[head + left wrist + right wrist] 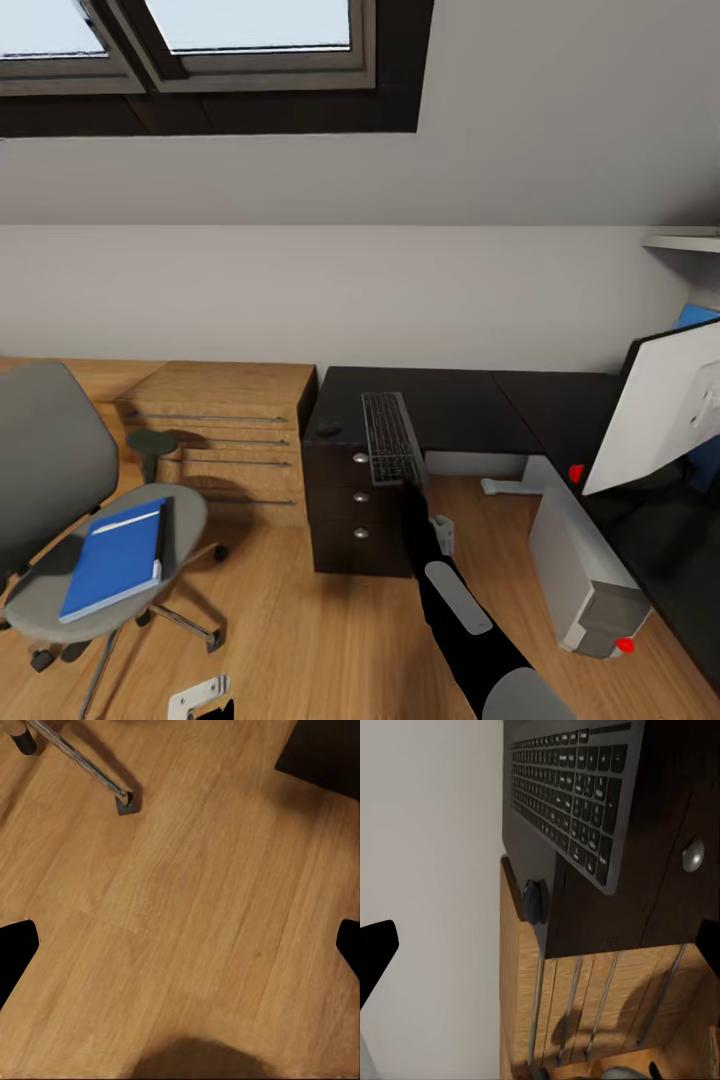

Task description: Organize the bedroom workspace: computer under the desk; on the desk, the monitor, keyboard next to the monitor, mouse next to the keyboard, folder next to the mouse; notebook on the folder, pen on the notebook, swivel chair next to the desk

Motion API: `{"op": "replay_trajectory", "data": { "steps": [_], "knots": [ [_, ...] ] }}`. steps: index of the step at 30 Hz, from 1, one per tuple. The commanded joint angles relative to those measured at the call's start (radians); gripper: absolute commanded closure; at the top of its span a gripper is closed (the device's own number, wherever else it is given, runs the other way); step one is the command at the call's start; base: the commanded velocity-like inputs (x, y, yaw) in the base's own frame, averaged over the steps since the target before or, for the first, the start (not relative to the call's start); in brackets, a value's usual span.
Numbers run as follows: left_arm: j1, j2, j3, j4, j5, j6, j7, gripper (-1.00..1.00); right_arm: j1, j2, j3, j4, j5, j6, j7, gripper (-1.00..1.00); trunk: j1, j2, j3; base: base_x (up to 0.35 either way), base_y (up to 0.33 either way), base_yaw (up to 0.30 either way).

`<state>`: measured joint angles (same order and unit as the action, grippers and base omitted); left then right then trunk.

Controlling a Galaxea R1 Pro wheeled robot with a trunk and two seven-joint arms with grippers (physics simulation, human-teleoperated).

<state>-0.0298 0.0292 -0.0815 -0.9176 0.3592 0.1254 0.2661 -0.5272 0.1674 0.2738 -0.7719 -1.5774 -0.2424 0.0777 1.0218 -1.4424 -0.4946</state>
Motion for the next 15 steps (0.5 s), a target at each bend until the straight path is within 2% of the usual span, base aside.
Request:
{"op": "replay_trajectory", "data": {
  "steps": [1, 5, 10, 11, 12, 13, 14, 15],
  "knots": [
    [-0.001, 0.001, -0.005, -0.001, 0.008, 0.003, 0.009, -1.00, -0.001, -0.001, 0.003, 0.003, -0.011, -0.007, 0.004, -1.00, -0.001, -0.001, -0.001, -0.337, 0.000, 0.000],
    [-0.001, 0.002, -0.004, 0.001, 0.008, 0.002, 0.010, -1.00, -0.001, -0.004, 0.003, 0.039, -0.008, -0.008, 0.004, -1.00, -0.001, -0.001, -0.001, -0.248, 0.000, 0.000],
    [0.000, 0.002, -0.004, 0.002, 0.008, 0.002, 0.013, -1.00, -0.001, -0.016, 0.006, 0.150, 0.014, -0.009, 0.008, -1.00, -0.008, 0.013, 0.005, -0.070, 0.000, 0.000],
    [0.000, 0.002, -0.004, 0.002, 0.008, 0.002, 0.013, -1.00, -0.001, -0.020, 0.008, 0.190, 0.034, -0.010, 0.009, -1.00, -0.012, 0.020, 0.008, -0.023, 0.000, 0.000],
    [0.000, 0.001, -0.004, 0.002, 0.007, 0.002, 0.013, -1.00, -0.001, -0.050, 0.008, 0.292, 0.112, -0.015, 0.016, -1.00, -0.016, 0.027, 0.011, -0.008, 0.000, 0.000],
    [0.000, 0.001, -0.004, 0.002, 0.007, 0.002, 0.013, -1.00, -0.001, -0.061, 0.008, 0.311, 0.128, -0.017, 0.018, -1.00, -0.020, 0.034, 0.015, -0.006, 0.000, 0.000],
    [0.000, 0.001, -0.004, 0.002, 0.007, 0.002, 0.013, -1.00, -0.001, -0.096, 0.009, 0.365, 0.173, -0.022, 0.025, -1.00, -0.024, 0.041, 0.018, -0.003, 0.000, 0.000],
    [0.000, 0.001, -0.004, 0.002, 0.007, 0.002, 0.013, -1.00, -0.001, -0.106, 0.009, 0.381, 0.187, -0.023, 0.029, -1.00, -0.028, 0.048, 0.021, -0.002, 0.000, 0.000]
  ]
}}
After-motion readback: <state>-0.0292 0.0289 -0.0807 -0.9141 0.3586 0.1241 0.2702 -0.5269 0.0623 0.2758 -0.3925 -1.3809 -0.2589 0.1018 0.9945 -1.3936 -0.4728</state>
